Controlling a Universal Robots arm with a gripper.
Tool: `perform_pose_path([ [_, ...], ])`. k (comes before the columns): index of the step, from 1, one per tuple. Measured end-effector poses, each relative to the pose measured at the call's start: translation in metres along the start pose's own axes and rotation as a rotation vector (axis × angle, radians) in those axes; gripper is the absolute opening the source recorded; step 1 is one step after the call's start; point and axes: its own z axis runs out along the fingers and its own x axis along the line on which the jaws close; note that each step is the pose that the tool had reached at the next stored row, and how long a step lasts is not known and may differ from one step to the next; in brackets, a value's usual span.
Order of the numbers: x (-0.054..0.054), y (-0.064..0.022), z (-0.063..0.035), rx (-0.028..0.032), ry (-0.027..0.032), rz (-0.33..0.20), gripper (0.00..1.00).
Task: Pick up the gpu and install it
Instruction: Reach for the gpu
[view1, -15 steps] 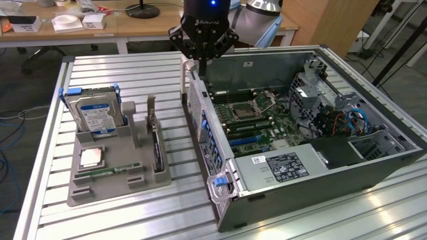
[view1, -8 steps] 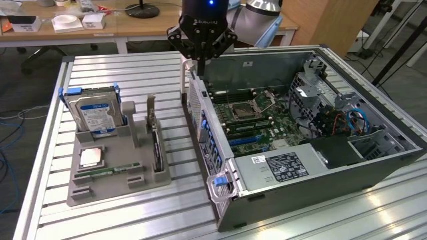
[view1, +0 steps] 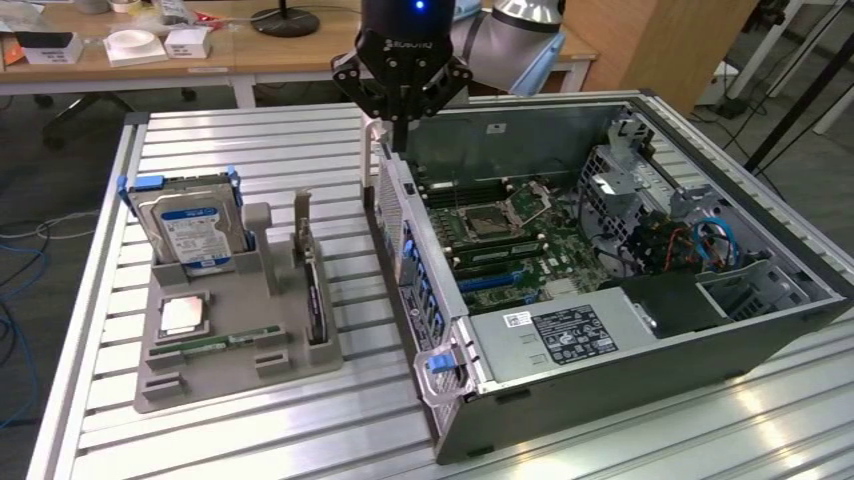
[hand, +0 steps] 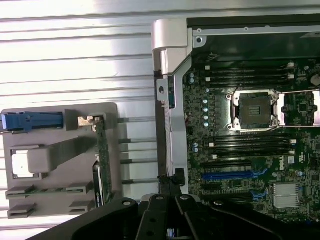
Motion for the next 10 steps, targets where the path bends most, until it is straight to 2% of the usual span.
perform_pose_path([
  [10, 0.0031, -0.0002, 0.0001, 0.0004, 0.0014, 0.0, 0.11],
])
